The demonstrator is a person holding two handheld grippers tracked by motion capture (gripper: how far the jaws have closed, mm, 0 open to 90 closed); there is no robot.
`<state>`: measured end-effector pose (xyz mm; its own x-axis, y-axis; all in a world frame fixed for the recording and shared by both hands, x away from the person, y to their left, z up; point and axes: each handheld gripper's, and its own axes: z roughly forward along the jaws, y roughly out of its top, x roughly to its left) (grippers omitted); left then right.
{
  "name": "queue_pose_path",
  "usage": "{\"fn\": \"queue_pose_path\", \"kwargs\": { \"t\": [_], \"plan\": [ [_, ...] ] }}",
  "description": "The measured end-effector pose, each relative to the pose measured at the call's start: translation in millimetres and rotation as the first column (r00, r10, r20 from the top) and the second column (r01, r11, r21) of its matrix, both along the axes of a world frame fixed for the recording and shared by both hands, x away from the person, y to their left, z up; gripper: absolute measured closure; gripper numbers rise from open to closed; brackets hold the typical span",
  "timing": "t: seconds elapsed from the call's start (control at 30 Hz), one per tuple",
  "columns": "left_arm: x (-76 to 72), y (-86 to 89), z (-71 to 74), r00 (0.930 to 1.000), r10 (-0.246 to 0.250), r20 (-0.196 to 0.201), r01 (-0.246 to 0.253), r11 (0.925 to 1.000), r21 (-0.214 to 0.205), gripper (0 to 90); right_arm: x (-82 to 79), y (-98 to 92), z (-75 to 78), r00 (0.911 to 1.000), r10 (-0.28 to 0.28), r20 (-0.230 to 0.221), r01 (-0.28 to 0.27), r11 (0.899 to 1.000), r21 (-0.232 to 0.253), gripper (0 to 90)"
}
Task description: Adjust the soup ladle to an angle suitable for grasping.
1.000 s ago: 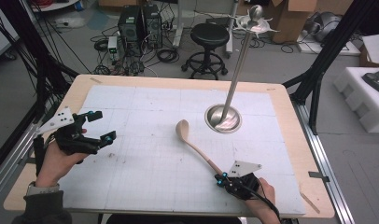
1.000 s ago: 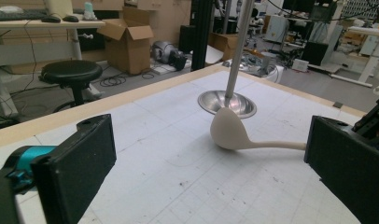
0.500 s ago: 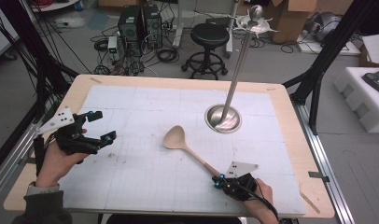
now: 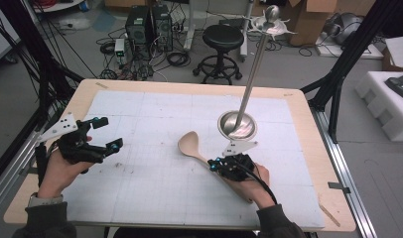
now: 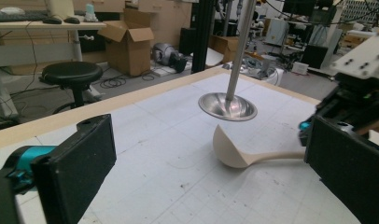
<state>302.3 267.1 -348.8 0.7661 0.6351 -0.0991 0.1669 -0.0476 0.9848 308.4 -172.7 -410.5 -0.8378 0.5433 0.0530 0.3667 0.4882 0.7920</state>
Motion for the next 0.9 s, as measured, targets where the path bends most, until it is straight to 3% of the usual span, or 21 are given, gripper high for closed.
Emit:
{"fn": "queue_pose_path", "kwargs": {
  "t": [0.1, 0.27, 0.5, 0.6, 0.9],
  "plan": [
    [0.1, 0.0, -0.1, 1.0000, -0.002, 0.000, 0.002, 1.0000, 0.000, 2.6, 16.3, 6.3, -5.9, 1.0000, -0.010, -0.002, 0.010, 1.000, -0.021, 90.0],
    [0.4, -0.1, -0.3, 1.0000, -0.004, -0.001, 0.004, 1.0000, 0.001, 2.6, 37.3, 12.9, -13.8, 0.9985, -0.020, -0.051, 0.019, 0.999, -0.027, 90.0],
    [0.2, 1.4, 0.1, 1.0000, -0.002, 0.000, 0.002, 0.9999, -0.012, 2.6, 62.8, 23.7, -24.2, 0.9965, -0.022, -0.081, 0.013, 0.994, -0.106, 90.0],
    [0.2, 2.8, 0.3, 1.0000, -0.001, -0.001, 0.001, 0.9999, -0.012, 2.6, 66.4, 27.2, -29.8, 0.9957, 0.001, -0.093, -0.013, 0.992, -0.126, 90.0],
    [0.8, 3.4, -0.4, 1.0000, 0.002, -0.001, -0.002, 0.9999, -0.016, 2.6, 63.2, 32.2, -31.2, 0.9922, 0.068, -0.104, -0.077, 0.993, -0.087, 90.0]
  ]
}}
